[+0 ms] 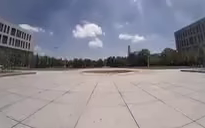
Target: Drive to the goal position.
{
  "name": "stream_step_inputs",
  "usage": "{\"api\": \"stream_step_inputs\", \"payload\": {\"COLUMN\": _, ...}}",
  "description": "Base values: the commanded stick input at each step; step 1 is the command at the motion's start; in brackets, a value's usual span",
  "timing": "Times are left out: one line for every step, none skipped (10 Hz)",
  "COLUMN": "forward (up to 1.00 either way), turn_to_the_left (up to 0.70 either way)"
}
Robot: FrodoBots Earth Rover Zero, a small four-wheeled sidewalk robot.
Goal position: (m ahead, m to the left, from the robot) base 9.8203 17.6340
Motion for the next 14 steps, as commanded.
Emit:
{"api": "stream_step_inputs", "payload": {"forward": 0.5, "turn_to_the_left": 0.0}}
{"api": "stream_step_inputs", "payload": {"forward": 0.5, "turn_to_the_left": 0.0}}
{"api": "stream_step_inputs", "payload": {"forward": 0.5, "turn_to_the_left": 0.0}}
{"api": "stream_step_inputs", "payload": {"forward": 0.5, "turn_to_the_left": 0.0}}
{"api": "stream_step_inputs", "payload": {"forward": 0.5, "turn_to_the_left": 0.0}}
{"api": "stream_step_inputs", "payload": {"forward": 0.5, "turn_to_the_left": 0.0}}
{"api": "stream_step_inputs", "payload": {"forward": 0.5, "turn_to_the_left": 0.0}}
{"api": "stream_step_inputs", "payload": {"forward": 0.5, "turn_to_the_left": 0.0}}
{"api": "stream_step_inputs", "payload": {"forward": 0.5, "turn_to_the_left": 0.0}}
{"api": "stream_step_inputs", "payload": {"forward": 0.5, "turn_to_the_left": 0.0}}
{"api": "stream_step_inputs", "payload": {"forward": 0.5, "turn_to_the_left": 0.0}}
{"api": "stream_step_inputs", "payload": {"forward": 0.5, "turn_to_the_left": 0.0}}
{"api": "stream_step_inputs", "payload": {"forward": 0.5, "turn_to_the_left": 0.0}}
{"api": "stream_step_inputs", "payload": {"forward": 0.5, "turn_to_the_left": 0.0}}
